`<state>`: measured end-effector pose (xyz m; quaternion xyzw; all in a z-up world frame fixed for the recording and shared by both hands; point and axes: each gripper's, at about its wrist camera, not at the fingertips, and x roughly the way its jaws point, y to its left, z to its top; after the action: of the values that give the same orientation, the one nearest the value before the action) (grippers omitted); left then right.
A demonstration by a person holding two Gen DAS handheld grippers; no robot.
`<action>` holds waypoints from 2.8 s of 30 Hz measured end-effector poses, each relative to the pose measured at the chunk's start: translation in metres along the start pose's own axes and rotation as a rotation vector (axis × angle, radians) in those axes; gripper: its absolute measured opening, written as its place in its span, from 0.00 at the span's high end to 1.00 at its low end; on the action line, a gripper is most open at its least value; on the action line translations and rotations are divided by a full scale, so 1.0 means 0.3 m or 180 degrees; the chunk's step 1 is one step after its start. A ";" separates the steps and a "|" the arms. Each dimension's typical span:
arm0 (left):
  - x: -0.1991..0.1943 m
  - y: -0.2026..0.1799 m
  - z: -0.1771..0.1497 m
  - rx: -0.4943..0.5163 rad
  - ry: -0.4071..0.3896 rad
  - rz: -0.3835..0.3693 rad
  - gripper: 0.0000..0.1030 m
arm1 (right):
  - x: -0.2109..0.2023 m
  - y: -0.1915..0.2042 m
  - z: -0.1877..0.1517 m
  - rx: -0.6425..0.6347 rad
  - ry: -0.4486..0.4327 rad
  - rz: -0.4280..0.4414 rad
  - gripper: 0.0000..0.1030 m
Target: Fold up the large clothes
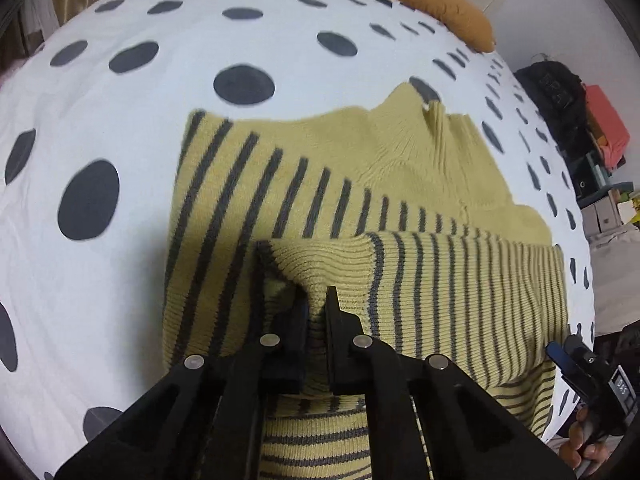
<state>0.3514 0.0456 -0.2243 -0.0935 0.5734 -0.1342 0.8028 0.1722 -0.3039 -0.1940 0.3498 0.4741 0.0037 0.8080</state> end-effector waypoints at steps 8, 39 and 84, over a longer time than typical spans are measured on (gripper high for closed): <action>-0.113 0.048 0.116 -0.0069 -0.0409 0.0306 0.95 | -0.068 0.017 0.024 -0.0088 -0.0155 -0.0011 0.38; 0.010 0.178 -0.055 -0.0714 0.0116 0.0242 0.85 | 0.071 -0.119 0.082 -0.0247 0.0228 -0.0893 0.72; -0.205 0.121 -0.770 0.0212 -0.0005 0.0694 0.42 | -0.193 -0.152 -0.467 -0.0867 0.0497 -0.1094 0.52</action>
<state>0.1181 0.1006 -0.2553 -0.0040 0.5748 -0.0650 0.8157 0.0177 -0.2792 -0.2186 0.1502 0.5829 -0.0429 0.7974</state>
